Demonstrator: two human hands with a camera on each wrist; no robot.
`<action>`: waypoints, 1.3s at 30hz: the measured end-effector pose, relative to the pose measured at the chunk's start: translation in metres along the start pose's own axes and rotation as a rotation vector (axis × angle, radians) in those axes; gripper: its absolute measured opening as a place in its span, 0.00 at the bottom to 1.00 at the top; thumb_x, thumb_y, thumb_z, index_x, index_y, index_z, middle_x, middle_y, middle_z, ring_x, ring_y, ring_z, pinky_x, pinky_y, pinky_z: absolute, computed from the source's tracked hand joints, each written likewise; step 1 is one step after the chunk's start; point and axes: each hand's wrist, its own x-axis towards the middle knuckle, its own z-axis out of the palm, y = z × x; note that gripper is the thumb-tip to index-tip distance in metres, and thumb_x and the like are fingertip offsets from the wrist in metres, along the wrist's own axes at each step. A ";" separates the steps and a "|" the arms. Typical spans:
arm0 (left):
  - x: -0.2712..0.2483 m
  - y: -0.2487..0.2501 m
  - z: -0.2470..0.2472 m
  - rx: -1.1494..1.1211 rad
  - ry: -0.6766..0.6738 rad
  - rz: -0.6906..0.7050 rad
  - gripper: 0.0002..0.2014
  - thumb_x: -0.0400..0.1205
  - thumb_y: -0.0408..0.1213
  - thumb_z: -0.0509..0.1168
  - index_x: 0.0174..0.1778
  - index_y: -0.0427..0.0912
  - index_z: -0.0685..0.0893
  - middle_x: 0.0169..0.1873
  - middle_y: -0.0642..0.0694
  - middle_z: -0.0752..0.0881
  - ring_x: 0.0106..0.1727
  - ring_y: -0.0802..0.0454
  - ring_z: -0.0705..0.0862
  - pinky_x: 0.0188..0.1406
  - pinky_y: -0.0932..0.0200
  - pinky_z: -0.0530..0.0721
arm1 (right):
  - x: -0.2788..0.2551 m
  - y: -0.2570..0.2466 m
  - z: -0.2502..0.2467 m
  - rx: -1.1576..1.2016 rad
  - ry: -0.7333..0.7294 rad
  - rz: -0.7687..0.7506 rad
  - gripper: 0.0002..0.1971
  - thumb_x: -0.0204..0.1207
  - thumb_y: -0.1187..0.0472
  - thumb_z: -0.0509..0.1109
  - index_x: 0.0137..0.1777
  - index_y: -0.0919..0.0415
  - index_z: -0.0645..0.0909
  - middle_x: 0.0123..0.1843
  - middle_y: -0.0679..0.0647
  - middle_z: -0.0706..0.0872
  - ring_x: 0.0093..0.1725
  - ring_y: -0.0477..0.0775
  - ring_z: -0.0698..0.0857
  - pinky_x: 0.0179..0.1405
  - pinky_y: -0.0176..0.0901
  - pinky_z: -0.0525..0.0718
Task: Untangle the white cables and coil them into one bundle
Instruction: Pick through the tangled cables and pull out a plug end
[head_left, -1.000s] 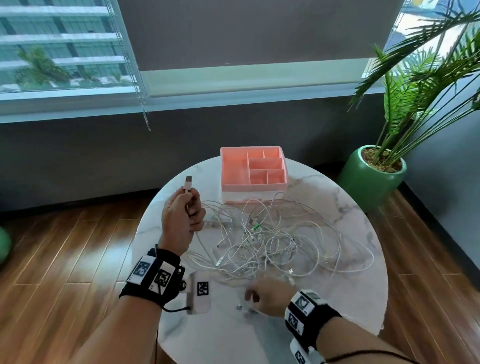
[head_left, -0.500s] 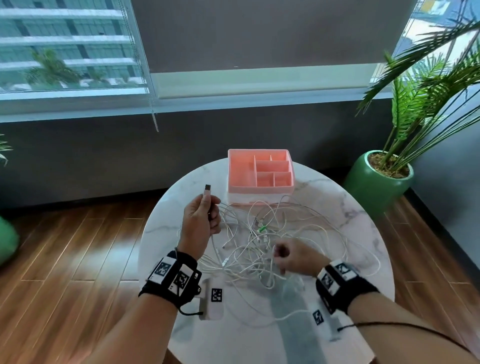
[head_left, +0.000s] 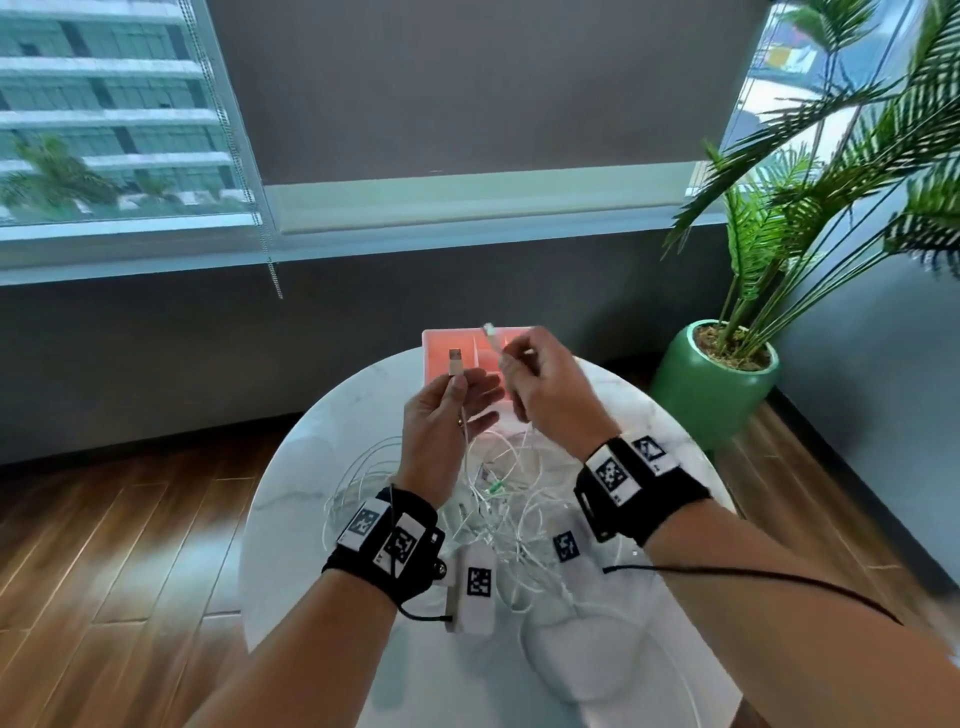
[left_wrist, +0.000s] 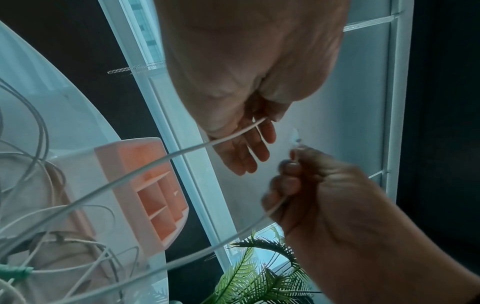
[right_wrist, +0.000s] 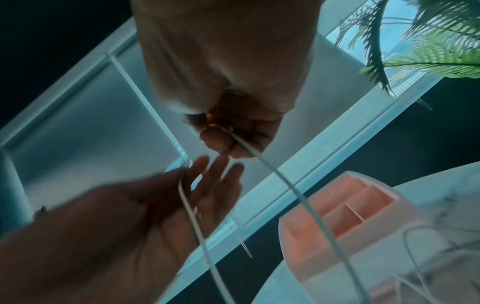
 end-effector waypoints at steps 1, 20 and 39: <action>0.001 0.000 0.002 -0.024 0.002 -0.005 0.16 0.91 0.33 0.53 0.62 0.24 0.81 0.55 0.28 0.89 0.55 0.36 0.89 0.57 0.42 0.86 | -0.004 0.006 0.008 -0.034 -0.031 0.007 0.07 0.84 0.62 0.67 0.45 0.54 0.74 0.31 0.47 0.82 0.22 0.39 0.78 0.26 0.35 0.75; 0.012 0.025 -0.017 0.082 0.237 0.047 0.19 0.92 0.43 0.56 0.38 0.37 0.79 0.27 0.40 0.83 0.27 0.43 0.85 0.38 0.42 0.90 | -0.040 0.063 0.018 -0.209 -0.290 0.110 0.06 0.84 0.63 0.66 0.48 0.63 0.84 0.33 0.49 0.86 0.28 0.38 0.83 0.34 0.32 0.80; 0.011 0.014 -0.032 0.256 0.172 0.139 0.20 0.92 0.44 0.57 0.33 0.43 0.74 0.22 0.50 0.67 0.21 0.56 0.63 0.17 0.63 0.63 | 0.026 -0.034 -0.060 0.384 0.236 0.088 0.13 0.89 0.58 0.58 0.46 0.63 0.78 0.30 0.57 0.82 0.22 0.53 0.74 0.18 0.38 0.72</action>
